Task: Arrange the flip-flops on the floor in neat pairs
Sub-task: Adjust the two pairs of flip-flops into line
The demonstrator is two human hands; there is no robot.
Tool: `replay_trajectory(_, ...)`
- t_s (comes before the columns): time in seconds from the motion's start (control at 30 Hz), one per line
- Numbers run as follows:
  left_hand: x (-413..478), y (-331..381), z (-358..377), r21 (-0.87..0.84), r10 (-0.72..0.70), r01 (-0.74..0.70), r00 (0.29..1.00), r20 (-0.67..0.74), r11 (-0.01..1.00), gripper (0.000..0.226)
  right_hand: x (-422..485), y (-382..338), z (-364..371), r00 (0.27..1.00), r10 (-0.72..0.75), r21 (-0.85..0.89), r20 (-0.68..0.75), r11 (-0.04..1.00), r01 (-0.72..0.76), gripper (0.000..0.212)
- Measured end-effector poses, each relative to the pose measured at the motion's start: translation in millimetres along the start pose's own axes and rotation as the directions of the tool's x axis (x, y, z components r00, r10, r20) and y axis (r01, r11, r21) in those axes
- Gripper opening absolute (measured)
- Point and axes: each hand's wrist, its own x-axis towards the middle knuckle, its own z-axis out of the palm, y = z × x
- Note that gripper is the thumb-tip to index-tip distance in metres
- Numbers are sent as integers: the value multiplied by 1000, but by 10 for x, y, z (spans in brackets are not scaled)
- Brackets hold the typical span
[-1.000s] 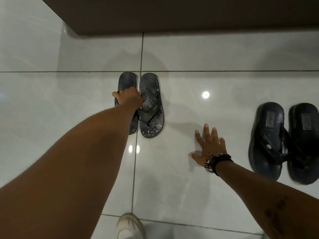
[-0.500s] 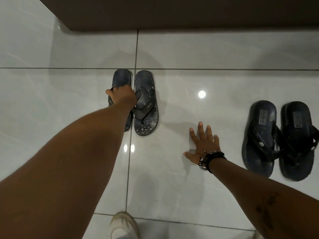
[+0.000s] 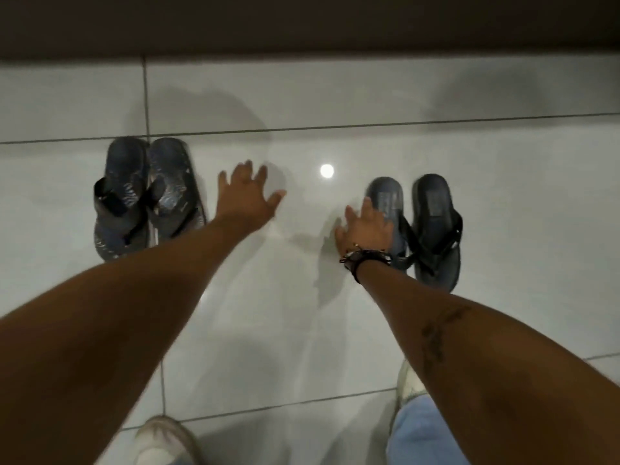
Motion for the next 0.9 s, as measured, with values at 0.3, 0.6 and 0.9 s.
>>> replay_trajectory(0.3, 23, 1405, 762, -2, 12, -12, 979, 205, 1000, 76, 92, 1246, 80, 956, 280, -30, 82, 960, -279, 21)
replay_trajectory(0.6, -37, 1392, 1028, 70, -49, 34, 971, 236, 997, 82, 272, 1415, 176, 931, 361, 198, 57, 910, -365, 9)
replay_trajectory(0.9, -17, 1363, 971, 109, -29, -1, 959, 281, 994, 86, 664, 1551, -253, 938, 339, 204, -76, 926, -318, 6)
